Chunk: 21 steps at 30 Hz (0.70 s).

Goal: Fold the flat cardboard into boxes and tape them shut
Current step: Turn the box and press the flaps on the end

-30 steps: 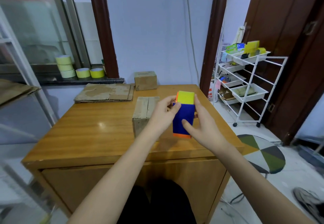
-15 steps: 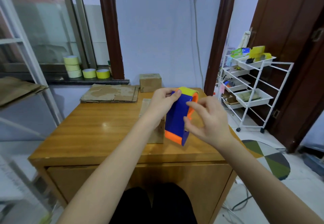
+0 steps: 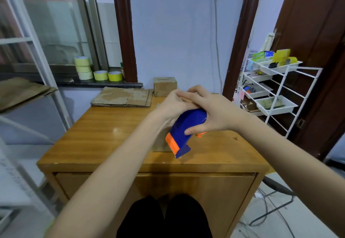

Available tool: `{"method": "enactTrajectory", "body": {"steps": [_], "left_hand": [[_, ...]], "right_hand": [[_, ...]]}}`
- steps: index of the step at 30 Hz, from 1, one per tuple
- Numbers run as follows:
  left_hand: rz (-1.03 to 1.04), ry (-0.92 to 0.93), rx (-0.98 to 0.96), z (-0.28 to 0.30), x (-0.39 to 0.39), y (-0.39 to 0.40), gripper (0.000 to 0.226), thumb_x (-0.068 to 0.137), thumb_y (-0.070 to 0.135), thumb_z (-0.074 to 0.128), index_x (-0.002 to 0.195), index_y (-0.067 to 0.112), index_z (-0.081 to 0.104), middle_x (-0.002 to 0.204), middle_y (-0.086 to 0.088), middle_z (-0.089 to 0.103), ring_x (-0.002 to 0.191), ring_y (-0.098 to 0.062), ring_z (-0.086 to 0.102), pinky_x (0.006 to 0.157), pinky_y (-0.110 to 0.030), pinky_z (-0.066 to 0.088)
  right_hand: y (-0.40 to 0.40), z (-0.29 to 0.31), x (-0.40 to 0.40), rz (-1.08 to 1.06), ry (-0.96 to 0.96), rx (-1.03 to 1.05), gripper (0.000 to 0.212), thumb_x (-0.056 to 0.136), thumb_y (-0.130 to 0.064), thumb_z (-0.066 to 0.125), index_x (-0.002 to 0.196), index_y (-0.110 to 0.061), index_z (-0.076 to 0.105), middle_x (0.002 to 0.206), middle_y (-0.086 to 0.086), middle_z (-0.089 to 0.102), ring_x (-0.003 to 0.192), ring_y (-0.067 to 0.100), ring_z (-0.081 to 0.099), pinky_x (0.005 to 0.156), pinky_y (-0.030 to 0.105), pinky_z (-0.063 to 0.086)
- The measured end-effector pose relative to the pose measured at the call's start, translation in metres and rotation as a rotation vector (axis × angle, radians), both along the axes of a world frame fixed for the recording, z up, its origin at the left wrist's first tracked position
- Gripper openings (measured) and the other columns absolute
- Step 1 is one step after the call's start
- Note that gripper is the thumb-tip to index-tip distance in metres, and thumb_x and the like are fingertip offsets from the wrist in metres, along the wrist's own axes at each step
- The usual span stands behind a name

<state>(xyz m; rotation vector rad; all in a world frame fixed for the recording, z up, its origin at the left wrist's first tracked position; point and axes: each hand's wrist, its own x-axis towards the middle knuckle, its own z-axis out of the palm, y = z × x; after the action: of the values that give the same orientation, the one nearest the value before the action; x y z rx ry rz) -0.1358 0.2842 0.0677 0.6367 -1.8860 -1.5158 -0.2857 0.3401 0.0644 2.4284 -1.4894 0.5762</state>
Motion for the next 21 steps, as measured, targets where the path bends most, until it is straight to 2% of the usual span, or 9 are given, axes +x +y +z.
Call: {"method": "enactTrajectory", "body": {"steps": [2, 5, 7, 9, 11, 14, 16, 19, 21], "left_hand": [[-0.038, 0.003, 0.022, -0.001, 0.004, -0.003, 0.015, 0.086, -0.006, 0.058, 0.081, 0.006, 0.066, 0.070, -0.006, 0.068, 0.067, -0.014, 0.067, 0.060, -0.025, 0.053], [-0.066, 0.017, 0.093, -0.002, 0.010, -0.012, 0.021, 0.079, -0.002, 0.063, 0.097, 0.008, 0.061, 0.085, -0.003, 0.071, 0.082, -0.012, 0.066, 0.077, -0.025, 0.051], [0.037, -0.023, 0.057, -0.001, 0.014, -0.019, 0.045, 0.073, 0.002, 0.068, 0.112, 0.011, 0.048, 0.099, -0.004, 0.070, 0.095, -0.015, 0.066, 0.089, -0.030, 0.050], [0.175, 0.007, -0.017, 0.000, 0.023, -0.024, 0.042, 0.081, -0.002, 0.064, 0.115, 0.013, 0.044, 0.103, -0.002, 0.067, 0.102, -0.017, 0.063, 0.097, -0.034, 0.048], [0.245, 0.042, -0.028, -0.002, 0.039, -0.029, 0.031, 0.088, 0.001, 0.059, 0.114, 0.013, 0.048, 0.104, -0.002, 0.066, 0.102, -0.016, 0.064, 0.096, -0.031, 0.050], [0.266, -0.163, -0.084, -0.020, 0.060, -0.030, 0.024, 0.092, 0.018, 0.058, 0.116, 0.015, 0.056, 0.106, -0.002, 0.067, 0.095, -0.012, 0.066, 0.086, -0.027, 0.054], [0.266, -0.206, -0.039, -0.037, 0.062, -0.024, 0.023, 0.096, 0.023, 0.054, 0.117, 0.015, 0.058, 0.105, -0.002, 0.067, 0.091, -0.011, 0.066, 0.078, -0.024, 0.056], [0.286, -0.124, 0.105, -0.054, 0.054, -0.012, 0.026, 0.100, 0.029, 0.045, 0.117, 0.013, 0.059, 0.100, -0.001, 0.067, 0.081, -0.010, 0.065, 0.068, -0.022, 0.055], [0.292, -0.043, 0.246, -0.059, 0.047, -0.004, 0.025, 0.101, 0.031, 0.042, 0.106, 0.015, 0.060, 0.092, -0.002, 0.069, 0.076, -0.011, 0.066, 0.067, -0.024, 0.055]], "right_hand": [[-0.001, -0.002, -0.001, -0.002, 0.060, -0.096, 0.090, 0.066, -0.076, 0.054, 0.141, -0.027, 0.042, 0.119, 0.001, 0.049, 0.075, 0.012, 0.056, 0.062, 0.023, 0.041], [-0.001, -0.005, -0.002, 0.030, 0.027, -0.230, 0.063, 0.070, -0.066, 0.057, 0.108, -0.016, 0.066, 0.102, 0.003, 0.056, 0.065, 0.019, 0.061, 0.051, 0.023, 0.042], [-0.001, -0.009, -0.005, 0.029, 0.010, -0.284, 0.053, 0.072, -0.059, 0.059, 0.099, -0.015, 0.071, 0.091, 0.003, 0.058, 0.061, 0.021, 0.060, 0.050, 0.026, 0.046], [0.001, -0.013, -0.011, 0.002, -0.058, -0.298, 0.049, 0.072, -0.054, 0.061, 0.099, -0.015, 0.073, 0.085, 0.001, 0.059, 0.062, 0.019, 0.060, 0.052, 0.029, 0.049], [0.006, -0.015, -0.019, -0.029, -0.230, -0.292, 0.045, 0.071, -0.048, 0.063, 0.099, -0.014, 0.073, 0.083, -0.002, 0.057, 0.068, 0.014, 0.059, 0.059, 0.029, 0.050], [0.013, -0.017, -0.031, -0.041, -0.441, -0.334, 0.046, 0.073, -0.039, 0.063, 0.108, -0.009, 0.071, 0.083, 0.002, 0.056, 0.075, 0.001, 0.052, 0.070, 0.016, 0.040], [0.016, -0.018, -0.034, -0.031, -0.521, -0.347, 0.049, 0.077, -0.035, 0.062, 0.116, -0.008, 0.065, 0.084, 0.009, 0.056, 0.078, 0.002, 0.051, 0.073, 0.013, 0.038], [0.018, -0.021, -0.032, -0.024, -0.593, -0.351, 0.045, 0.078, -0.033, 0.060, 0.116, -0.008, 0.065, 0.086, 0.014, 0.056, 0.082, 0.006, 0.052, 0.076, 0.013, 0.039], [0.017, -0.023, -0.028, -0.022, -0.602, -0.365, 0.044, 0.078, -0.032, 0.060, 0.113, -0.007, 0.066, 0.085, 0.014, 0.056, 0.082, 0.007, 0.052, 0.076, 0.014, 0.040]]}}
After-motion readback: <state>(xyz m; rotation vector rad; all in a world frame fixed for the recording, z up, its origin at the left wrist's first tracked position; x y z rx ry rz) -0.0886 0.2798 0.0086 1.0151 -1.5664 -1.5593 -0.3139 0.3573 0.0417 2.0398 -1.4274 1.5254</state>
